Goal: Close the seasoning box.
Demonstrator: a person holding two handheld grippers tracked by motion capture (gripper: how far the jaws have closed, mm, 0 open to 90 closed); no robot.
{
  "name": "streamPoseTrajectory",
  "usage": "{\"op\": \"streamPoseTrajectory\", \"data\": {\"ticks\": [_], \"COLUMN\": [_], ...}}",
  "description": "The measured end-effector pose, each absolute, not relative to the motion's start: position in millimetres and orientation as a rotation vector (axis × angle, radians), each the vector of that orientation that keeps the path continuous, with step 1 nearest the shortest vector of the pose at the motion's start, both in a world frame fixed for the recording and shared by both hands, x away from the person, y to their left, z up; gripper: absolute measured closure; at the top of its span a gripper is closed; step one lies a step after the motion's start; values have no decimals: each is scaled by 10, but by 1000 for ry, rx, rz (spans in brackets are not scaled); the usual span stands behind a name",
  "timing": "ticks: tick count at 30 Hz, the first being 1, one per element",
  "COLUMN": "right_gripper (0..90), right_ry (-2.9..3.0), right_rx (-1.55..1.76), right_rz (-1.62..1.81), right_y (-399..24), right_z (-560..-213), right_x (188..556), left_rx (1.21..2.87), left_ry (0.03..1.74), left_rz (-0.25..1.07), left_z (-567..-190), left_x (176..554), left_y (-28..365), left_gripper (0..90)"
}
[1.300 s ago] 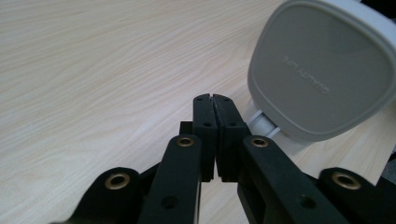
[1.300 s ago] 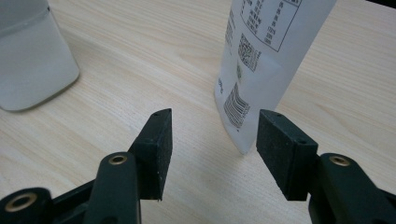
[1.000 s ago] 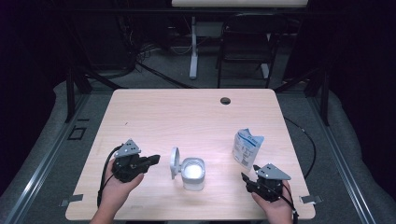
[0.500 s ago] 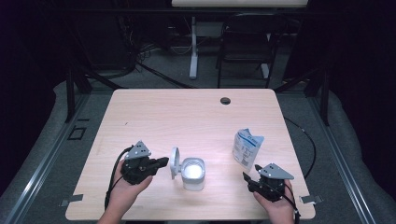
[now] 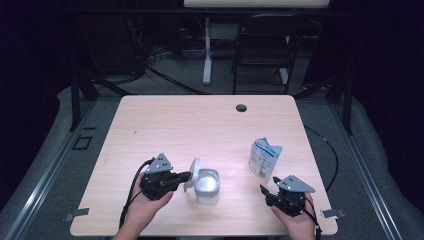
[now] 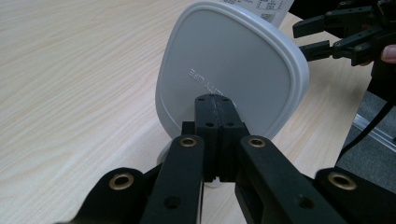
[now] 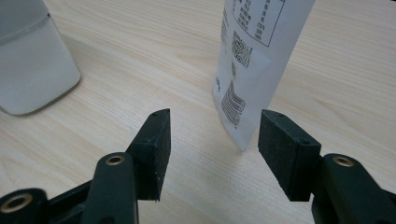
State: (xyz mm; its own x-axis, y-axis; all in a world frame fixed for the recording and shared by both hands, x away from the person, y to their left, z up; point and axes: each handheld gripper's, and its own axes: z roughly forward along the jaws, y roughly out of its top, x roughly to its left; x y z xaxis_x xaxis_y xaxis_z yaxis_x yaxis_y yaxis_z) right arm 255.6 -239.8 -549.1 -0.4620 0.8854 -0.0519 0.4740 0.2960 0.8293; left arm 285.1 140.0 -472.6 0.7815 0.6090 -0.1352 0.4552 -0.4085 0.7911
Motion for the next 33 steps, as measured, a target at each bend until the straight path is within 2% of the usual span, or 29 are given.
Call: {"op": "streamPoseTrajectory", "data": {"ticks": [14, 19, 24, 27, 33], "right_gripper": [435, 435, 434, 434, 434], "right_ry": [2058, 2057, 2054, 2053, 2058], "right_rx": [1210, 1214, 1222, 1227, 1224], "right_rz": [1057, 1058, 1057, 1054, 1043], "right_y": [-2376, -2380, -2395, -2401, -2402], "right_z": [-5500, -5507, -5517, -5521, -5525], "right_x": [2551, 2555, 2560, 2564, 2562], "left_rx": [2070, 2038, 1994, 1956, 1957], "left_ry": [794, 836, 909, 944, 1009], "left_rz": [228, 253, 290, 330, 370], "left_z": [-4738, -4746, -4795, -4848, -4976], "left_x": [2849, 2898, 2978, 3026, 3099], "left_y": [1408, 1549, 1744, 1845, 1986], "left_gripper": [900, 845, 710, 575, 504]}}
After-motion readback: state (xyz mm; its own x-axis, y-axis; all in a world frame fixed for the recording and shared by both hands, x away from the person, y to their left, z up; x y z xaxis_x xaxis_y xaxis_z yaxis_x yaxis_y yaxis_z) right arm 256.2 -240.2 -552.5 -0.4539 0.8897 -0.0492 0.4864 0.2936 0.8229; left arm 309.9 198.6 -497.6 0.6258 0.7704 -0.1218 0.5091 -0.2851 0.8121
